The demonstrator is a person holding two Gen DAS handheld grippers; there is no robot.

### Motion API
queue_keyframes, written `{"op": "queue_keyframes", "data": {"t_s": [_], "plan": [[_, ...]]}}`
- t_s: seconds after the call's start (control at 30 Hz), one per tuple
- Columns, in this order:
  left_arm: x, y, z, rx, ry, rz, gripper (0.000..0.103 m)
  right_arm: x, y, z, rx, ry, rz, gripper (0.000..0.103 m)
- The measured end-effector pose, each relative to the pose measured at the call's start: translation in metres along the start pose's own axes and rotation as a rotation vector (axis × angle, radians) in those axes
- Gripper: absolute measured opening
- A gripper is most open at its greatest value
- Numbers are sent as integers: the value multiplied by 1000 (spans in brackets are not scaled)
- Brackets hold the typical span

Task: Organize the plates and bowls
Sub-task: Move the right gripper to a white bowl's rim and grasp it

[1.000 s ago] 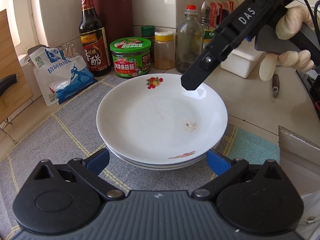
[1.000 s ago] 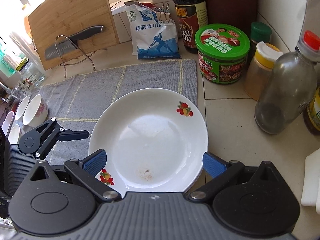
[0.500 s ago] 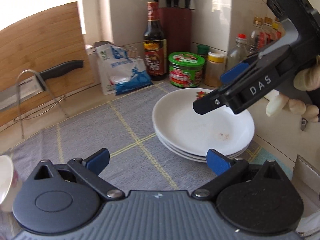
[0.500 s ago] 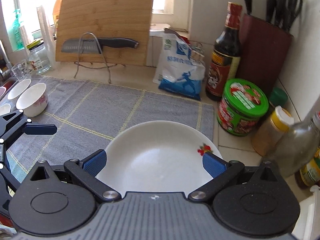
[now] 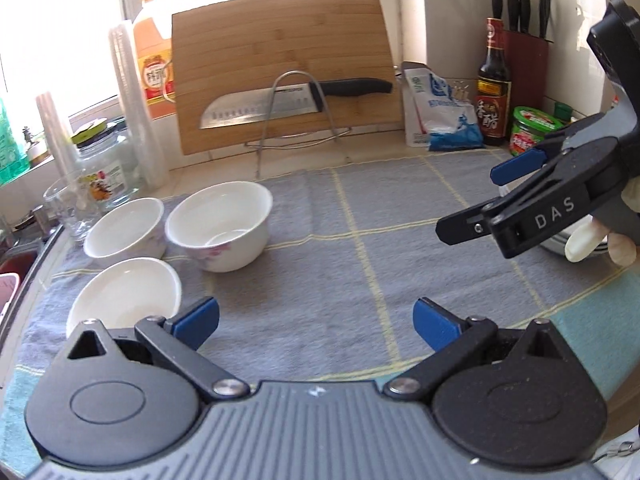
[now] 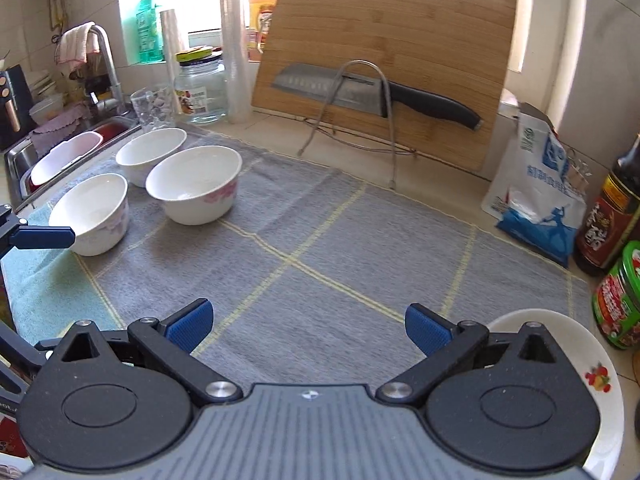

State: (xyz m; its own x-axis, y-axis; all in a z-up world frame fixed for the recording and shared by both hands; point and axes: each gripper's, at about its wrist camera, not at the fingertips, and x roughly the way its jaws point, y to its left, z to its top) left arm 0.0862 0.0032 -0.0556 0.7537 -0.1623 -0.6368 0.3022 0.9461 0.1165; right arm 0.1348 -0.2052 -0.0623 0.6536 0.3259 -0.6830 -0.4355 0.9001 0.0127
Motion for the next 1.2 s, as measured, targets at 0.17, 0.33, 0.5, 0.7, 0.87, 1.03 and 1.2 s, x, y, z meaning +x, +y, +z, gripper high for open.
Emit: {"op": "queue_keyframes", "data": {"t_s": [0.17, 0.33, 0.5, 0.7, 0.87, 1.03, 1.2], "plan": [[-9, 52, -18, 23, 21, 17, 102, 14, 55, 16, -23, -9, 18, 103], [-8, 97, -41, 50, 34, 26, 102, 26, 99, 29, -31, -21, 44, 103], [4, 130, -55, 53, 29, 30, 102, 42, 133, 42, -59, -23, 77, 103], [19, 152, -58, 54, -1, -11, 102, 60, 158, 57, -62, -12, 150, 103], [25, 155, -55, 71, -21, -60, 102, 78, 171, 66, -72, 13, 199, 103], [26, 152, -53, 96, -42, -90, 97, 90, 177, 71, -79, 32, 218, 90], [31, 151, -51, 107, -39, -106, 88, 98, 176, 74, -73, 47, 230, 77]]}}
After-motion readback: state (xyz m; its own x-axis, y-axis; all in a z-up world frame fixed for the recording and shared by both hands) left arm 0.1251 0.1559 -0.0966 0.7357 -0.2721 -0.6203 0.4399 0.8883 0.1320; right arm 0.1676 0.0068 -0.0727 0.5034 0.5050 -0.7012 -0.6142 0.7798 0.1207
